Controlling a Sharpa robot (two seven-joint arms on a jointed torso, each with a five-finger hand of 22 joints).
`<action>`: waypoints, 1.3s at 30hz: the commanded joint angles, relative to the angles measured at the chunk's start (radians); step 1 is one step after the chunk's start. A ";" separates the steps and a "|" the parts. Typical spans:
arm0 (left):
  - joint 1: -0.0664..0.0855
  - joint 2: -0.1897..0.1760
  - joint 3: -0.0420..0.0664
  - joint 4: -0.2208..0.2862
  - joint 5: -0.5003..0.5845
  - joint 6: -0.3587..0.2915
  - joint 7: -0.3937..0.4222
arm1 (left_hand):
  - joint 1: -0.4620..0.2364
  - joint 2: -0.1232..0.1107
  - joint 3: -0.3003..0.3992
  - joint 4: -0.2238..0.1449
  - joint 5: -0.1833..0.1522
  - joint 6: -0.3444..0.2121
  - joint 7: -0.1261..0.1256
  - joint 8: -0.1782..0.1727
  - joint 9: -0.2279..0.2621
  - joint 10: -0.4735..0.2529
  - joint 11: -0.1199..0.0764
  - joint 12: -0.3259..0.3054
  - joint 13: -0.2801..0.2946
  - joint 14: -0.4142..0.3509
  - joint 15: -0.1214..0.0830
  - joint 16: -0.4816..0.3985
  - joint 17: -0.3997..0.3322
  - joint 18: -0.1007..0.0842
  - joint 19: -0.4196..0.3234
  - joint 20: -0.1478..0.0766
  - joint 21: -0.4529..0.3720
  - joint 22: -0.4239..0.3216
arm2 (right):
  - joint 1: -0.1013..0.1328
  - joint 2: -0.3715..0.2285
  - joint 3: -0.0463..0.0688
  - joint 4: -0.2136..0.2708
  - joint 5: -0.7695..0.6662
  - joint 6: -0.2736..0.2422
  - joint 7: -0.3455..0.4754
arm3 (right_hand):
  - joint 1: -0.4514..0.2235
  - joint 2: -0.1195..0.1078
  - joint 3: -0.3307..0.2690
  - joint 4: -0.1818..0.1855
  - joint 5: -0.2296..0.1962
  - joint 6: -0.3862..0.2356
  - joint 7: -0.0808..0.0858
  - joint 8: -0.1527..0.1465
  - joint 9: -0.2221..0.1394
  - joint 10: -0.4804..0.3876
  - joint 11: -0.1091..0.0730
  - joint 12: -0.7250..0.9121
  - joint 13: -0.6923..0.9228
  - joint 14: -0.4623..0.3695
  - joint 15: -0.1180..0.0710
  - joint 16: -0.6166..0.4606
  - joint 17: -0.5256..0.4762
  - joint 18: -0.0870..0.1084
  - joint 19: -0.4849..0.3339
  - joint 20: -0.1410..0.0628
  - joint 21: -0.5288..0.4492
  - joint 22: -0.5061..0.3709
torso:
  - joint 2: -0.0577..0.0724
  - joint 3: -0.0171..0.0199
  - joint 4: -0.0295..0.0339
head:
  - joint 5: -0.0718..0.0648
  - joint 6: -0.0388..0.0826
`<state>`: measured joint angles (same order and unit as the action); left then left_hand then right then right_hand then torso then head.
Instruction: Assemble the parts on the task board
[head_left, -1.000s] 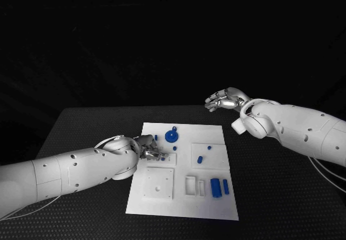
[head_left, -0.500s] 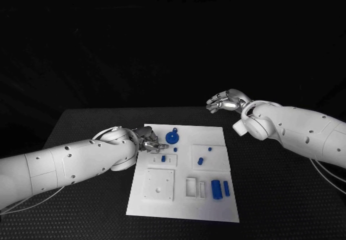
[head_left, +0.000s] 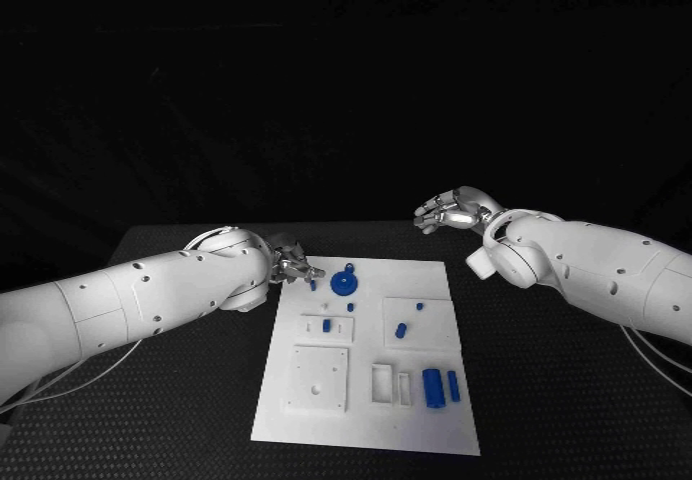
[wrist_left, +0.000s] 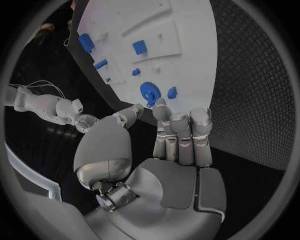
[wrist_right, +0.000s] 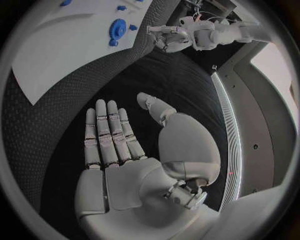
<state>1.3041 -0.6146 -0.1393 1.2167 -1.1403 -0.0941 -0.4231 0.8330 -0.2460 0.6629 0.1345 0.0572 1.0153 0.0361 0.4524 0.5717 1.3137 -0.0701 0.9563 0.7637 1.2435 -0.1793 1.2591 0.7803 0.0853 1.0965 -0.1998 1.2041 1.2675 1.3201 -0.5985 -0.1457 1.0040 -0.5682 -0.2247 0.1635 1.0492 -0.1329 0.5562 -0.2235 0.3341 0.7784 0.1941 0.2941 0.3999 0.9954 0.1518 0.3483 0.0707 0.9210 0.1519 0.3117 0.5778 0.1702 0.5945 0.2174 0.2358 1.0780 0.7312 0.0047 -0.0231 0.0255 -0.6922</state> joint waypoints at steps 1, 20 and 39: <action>0.005 0.019 0.001 -0.042 0.009 0.076 0.018 | 0.001 0.005 -0.008 0.003 0.000 -0.013 0.007 -0.004 0.000 -0.011 0.000 -0.005 0.000 -0.008 0.004 -0.005 -0.002 0.081 -0.006 -0.047 -0.006 -0.001 | -0.001 0.000 0.000 -0.002 -0.003 0.014 0.005 | -0.009 0.001 -0.007 0.001 0.005 -0.004 0.021 0.004 -0.002 0.001 0.002 -0.004 -0.001 -0.006 -0.001 -0.004 -0.001 0.017 -0.006 0.001 -0.006 0.001 | 0.001 -0.0004 -0.0009 | 0.000 0.006; 0.009 0.129 0.001 -0.239 -0.028 0.199 0.034 | -0.014 -0.015 -0.022 0.044 -0.008 -0.029 0.014 -0.006 0.013 -0.028 0.007 -0.001 0.004 -0.021 0.011 -0.005 0.006 0.077 -0.016 -0.046 -0.011 -0.003 | -0.002 0.007 0.000 -0.002 -0.003 0.017 0.001 | -0.009 0.003 -0.008 0.001 0.007 -0.004 0.021 0.004 -0.002 0.001 0.002 -0.004 -0.001 -0.006 -0.002 -0.004 -0.001 0.017 -0.006 0.001 -0.006 0.002 | 0.001 -0.0011 -0.0016 | 0.000 0.004; -0.013 0.163 0.001 -0.297 -0.018 0.201 0.055 | 0.006 0.032 -0.050 0.027 -0.007 -0.035 0.016 -0.006 0.025 -0.040 0.009 0.005 0.009 -0.031 0.013 -0.001 0.013 0.074 -0.028 -0.046 -0.009 0.001 | -0.002 0.008 0.000 0.006 -0.003 0.020 0.000 | -0.011 0.002 -0.010 0.001 0.009 -0.004 0.021 0.004 -0.003 0.000 0.002 -0.004 -0.001 -0.008 -0.001 -0.005 -0.002 0.016 -0.008 0.001 -0.008 0.003 | -0.001 0.0014 0.0007 | -0.007 -0.002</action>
<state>1.2926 -0.4559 -0.1390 0.9202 -1.1625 0.0892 -0.3876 0.8386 -0.2201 0.6159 0.1599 0.0532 0.9863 0.0505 0.4522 0.5954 1.2793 -0.0623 0.9563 0.7720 1.2199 -0.1656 1.2553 0.7920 0.0867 1.0769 -0.1912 1.1963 1.2674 1.3187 -0.5917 -0.1457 1.0076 -0.5682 -0.2193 0.1596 1.0492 -0.1330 0.5534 -0.2207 0.3379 0.7784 0.1941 0.2941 0.3983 0.9954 0.1518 0.3482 0.0708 0.9213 0.1516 0.3117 0.5780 0.1701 0.5946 0.2174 0.2320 1.0797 0.7307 0.0054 -0.0223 0.0191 -0.6924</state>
